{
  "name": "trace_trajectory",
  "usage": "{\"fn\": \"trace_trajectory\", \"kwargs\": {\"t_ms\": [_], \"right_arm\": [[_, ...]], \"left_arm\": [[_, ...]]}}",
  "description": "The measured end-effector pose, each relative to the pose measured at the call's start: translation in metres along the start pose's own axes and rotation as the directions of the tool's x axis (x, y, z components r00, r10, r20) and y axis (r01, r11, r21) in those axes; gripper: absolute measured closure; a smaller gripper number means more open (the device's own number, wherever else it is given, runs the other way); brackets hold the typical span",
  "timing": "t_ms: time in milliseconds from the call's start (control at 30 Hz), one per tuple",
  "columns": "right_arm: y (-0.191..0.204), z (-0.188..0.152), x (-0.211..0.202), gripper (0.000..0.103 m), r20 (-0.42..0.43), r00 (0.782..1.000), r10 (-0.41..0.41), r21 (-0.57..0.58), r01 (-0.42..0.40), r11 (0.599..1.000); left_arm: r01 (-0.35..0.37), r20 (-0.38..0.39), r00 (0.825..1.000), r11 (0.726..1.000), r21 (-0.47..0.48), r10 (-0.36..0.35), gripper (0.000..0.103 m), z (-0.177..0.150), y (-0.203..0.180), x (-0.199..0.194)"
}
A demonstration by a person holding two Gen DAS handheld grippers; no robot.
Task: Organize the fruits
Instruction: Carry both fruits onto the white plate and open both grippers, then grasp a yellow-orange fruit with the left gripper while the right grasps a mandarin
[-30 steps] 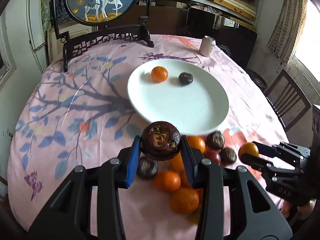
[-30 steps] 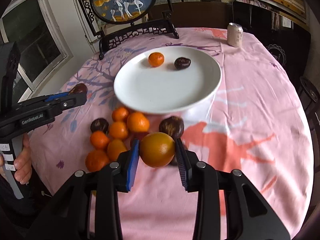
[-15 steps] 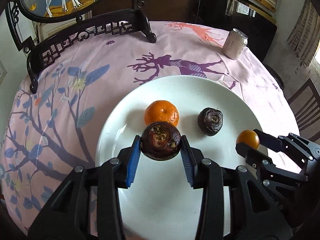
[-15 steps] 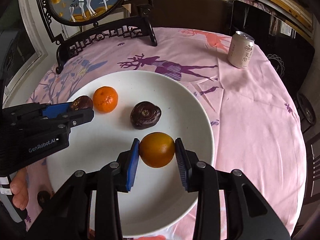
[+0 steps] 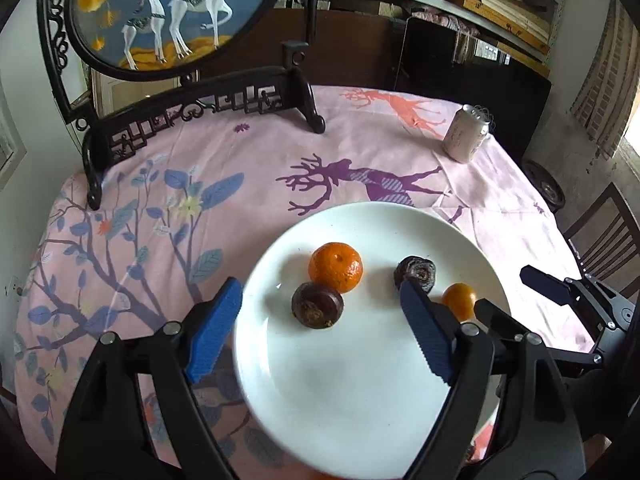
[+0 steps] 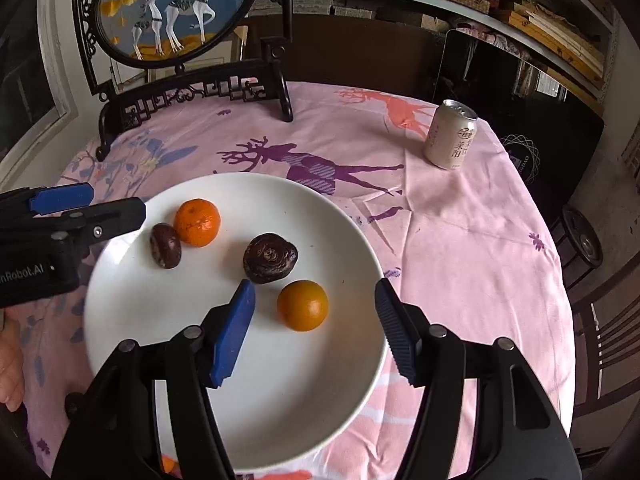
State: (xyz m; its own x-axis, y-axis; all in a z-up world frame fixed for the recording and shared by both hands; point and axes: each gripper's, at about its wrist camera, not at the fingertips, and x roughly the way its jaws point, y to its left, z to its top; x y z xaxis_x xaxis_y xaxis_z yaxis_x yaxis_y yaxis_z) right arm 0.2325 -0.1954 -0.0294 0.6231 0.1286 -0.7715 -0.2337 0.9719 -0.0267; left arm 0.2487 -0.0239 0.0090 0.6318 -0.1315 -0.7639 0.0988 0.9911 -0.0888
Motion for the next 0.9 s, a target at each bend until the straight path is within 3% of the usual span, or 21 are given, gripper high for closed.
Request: {"fn": "trace_trajectory", "kwargs": {"t_ms": [133, 200, 300, 467, 533, 900], "right_arm": [[0.004, -0.029, -0.049, 0.036, 0.029, 1.0, -0.001, 0.025, 0.0, 1.0], [0.01, -0.054, -0.076, 0.003, 0.078, 0.997, -0.014, 0.05, 0.01, 0.999], [0.02, -0.092, -0.11, 0.001, 0.148, 0.988, -0.037, 0.083, 0.025, 0.996], [0.024, -0.13, -0.145, 0.001, 0.144, 0.989, 0.019, 0.143, -0.04, 0.989], [0.027, -0.14, -0.156, 0.001, 0.15, 0.989, 0.006, 0.144, -0.028, 0.989], [0.055, -0.164, -0.17, 0.001, 0.131, 0.991, 0.003, 0.075, -0.013, 0.997]], "left_arm": [[0.017, 0.091, 0.996, 1.0, 0.0, -0.017, 0.009, -0.029, 0.006, -0.063], [-0.002, 0.141, 0.99, 1.0, 0.0, 0.002, 0.004, -0.057, 0.011, -0.094], [-0.006, 0.183, 0.983, 1.0, -0.01, 0.008, 0.002, -0.099, 0.018, -0.127], [0.024, 0.161, 0.987, 0.998, -0.05, -0.015, 0.002, -0.164, 0.031, -0.157], [0.013, 0.149, 0.989, 0.998, -0.061, -0.004, 0.002, -0.183, 0.033, -0.162], [0.009, 0.1, 0.995, 0.997, -0.075, -0.001, 0.002, -0.216, 0.035, -0.167]]}}
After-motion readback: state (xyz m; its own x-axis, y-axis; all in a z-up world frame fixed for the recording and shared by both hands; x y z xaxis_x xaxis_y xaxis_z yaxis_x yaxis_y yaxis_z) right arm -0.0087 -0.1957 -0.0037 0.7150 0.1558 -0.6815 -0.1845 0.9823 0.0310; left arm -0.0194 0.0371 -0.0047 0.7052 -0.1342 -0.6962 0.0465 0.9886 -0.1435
